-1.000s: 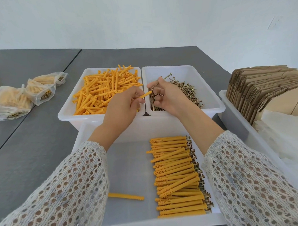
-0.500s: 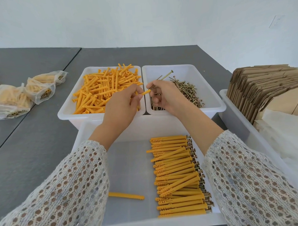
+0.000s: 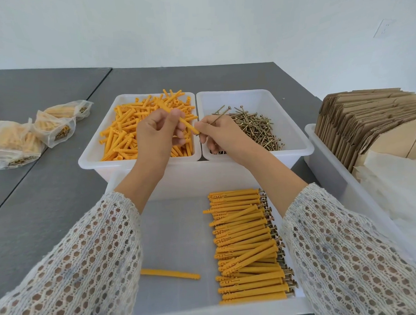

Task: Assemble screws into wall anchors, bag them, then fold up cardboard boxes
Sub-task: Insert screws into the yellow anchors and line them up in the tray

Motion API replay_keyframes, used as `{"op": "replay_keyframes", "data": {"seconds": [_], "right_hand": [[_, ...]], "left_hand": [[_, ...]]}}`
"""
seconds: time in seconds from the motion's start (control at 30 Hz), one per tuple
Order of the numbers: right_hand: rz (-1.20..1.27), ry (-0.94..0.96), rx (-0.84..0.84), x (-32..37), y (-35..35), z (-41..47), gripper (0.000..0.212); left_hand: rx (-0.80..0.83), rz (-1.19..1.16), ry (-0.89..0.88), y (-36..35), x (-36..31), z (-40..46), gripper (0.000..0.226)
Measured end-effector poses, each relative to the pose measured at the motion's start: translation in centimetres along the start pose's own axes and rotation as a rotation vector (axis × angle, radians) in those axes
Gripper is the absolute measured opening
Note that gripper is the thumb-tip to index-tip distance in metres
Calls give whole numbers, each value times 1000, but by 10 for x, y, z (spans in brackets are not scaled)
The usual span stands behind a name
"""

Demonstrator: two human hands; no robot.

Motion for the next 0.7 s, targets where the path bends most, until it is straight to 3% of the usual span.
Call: {"op": "replay_keyframes", "data": {"seconds": [0.13, 0.33, 0.7], "right_hand": [[125, -78, -148, 3, 7, 1, 49], [476, -156, -248, 6, 20, -1, 53], [424, -210, -98, 2, 13, -2, 58]], "left_hand": [[48, 322, -191, -5, -2, -5, 45], [428, 687, -275, -23, 8, -16, 46], [484, 678, -357, -24, 8, -19, 45]]}}
Point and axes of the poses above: each hand's wrist, its own z-axis towards the middle knuckle, its own y-axis out of the back of the hand, x = y × z, the point moved 4 cm from there along z, towards the middle knuckle, and after that the axes turned 6 degrees about -x, right-handed, at the moved point
